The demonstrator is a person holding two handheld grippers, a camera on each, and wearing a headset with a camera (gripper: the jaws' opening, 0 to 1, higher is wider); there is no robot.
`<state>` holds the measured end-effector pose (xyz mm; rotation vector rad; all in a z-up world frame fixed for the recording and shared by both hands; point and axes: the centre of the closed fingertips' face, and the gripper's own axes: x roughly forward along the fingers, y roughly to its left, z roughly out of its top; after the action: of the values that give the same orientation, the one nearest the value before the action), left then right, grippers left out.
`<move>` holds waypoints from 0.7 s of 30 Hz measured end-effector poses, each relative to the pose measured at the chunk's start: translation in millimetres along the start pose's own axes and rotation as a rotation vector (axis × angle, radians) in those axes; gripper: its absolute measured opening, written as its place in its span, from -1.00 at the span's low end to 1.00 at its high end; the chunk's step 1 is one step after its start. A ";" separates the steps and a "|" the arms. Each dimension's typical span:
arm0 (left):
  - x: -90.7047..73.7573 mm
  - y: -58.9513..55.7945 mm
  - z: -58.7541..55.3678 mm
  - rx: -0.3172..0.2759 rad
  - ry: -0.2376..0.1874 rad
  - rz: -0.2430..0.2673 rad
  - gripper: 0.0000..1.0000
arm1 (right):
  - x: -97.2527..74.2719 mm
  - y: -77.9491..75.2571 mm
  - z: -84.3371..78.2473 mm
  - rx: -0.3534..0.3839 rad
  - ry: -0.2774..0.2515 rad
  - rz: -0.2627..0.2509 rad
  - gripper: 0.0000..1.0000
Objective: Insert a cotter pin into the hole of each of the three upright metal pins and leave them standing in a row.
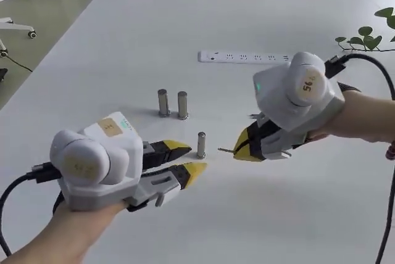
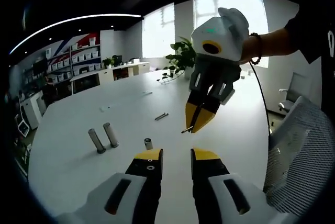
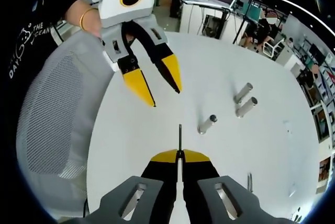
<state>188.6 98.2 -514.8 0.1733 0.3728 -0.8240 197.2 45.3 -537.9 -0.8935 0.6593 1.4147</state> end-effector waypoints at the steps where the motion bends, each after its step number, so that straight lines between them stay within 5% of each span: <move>1: 1.6 2.9 -2.0 -0.007 0.004 0.012 -0.58 | 1.6 -2.5 0.0 -0.002 0.005 -0.006 -1.00; 21: 43.2 35.6 -23.8 -0.081 0.055 0.129 -0.58 | 22.4 -35.7 -15.3 0.037 0.076 -0.022 -1.00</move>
<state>235.6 99.5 -553.3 0.1430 0.4410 -0.6770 236.1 46.8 -560.2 -0.9268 0.7286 1.3504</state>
